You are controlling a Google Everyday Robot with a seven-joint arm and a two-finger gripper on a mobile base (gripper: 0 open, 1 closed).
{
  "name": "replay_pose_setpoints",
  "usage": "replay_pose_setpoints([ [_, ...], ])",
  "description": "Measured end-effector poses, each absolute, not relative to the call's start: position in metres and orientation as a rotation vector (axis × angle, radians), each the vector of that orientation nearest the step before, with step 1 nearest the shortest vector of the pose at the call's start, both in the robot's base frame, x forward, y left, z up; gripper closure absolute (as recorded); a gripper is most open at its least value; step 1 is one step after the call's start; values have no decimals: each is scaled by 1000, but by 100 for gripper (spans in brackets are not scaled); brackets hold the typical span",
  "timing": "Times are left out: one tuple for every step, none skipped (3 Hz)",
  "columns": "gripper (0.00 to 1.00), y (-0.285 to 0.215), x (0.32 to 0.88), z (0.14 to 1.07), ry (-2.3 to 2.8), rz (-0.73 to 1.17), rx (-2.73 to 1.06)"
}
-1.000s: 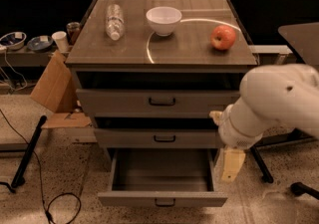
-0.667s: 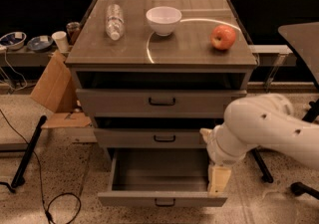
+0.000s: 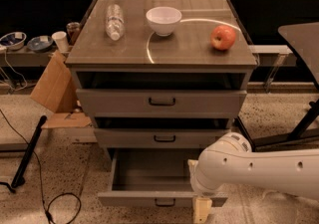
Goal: Close bottom drawer
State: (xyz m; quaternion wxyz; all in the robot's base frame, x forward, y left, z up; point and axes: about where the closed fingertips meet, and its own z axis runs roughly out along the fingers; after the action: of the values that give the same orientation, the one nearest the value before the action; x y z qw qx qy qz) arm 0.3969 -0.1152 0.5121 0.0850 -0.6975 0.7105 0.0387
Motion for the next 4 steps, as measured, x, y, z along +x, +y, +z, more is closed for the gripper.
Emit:
replay_pose_setpoints([
  [0, -115, 397, 512, 2119, 115, -2080],
  [0, -110, 398, 504, 2103, 101, -2118],
  [0, -82, 397, 456, 2034, 85, -2284],
  [0, -55, 394, 407, 1956, 75, -2427],
])
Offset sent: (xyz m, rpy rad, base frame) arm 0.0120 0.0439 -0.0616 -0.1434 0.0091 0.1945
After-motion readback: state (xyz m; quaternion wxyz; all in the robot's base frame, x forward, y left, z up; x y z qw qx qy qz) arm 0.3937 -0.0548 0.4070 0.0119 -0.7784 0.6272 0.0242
